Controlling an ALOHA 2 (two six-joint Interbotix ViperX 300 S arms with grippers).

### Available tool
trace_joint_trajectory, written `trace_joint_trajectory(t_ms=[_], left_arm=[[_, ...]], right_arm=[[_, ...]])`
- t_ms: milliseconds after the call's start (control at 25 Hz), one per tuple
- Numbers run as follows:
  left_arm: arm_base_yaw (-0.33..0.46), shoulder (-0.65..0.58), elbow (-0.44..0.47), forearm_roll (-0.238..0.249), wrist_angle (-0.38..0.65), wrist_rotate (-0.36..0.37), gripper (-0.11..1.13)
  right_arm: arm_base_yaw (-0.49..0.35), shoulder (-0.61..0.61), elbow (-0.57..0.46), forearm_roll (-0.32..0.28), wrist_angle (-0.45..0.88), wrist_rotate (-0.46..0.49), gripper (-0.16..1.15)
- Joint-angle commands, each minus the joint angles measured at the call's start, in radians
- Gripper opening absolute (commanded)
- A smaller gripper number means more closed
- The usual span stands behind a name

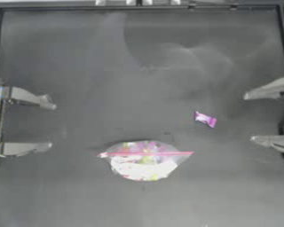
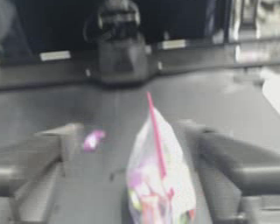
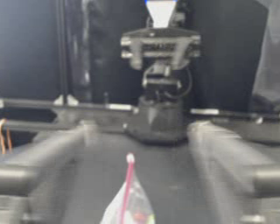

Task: Put candy in bag

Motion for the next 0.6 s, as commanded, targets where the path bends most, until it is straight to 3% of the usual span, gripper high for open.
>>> trace_joint_trajectory(t_ms=[40, 320, 600], left_arm=[[-0.002, 0.026, -0.035, -0.002, 0.020, -0.002, 0.99], [0.000, 0.055, -0.031, -0.008, 0.061, -0.003, 1.02], [0.015, 0.060, -0.020, -0.025, 0.112, -0.005, 1.02]], right_arm=[[0.002, 0.005, -0.054, 0.005, 0.066, 0.018, 0.96], [0.002, 0.069, -0.229, 0.017, 0.364, 0.072, 0.96], [0.002, 0.256, -0.465, 0.025, 0.660, 0.077, 0.96]])
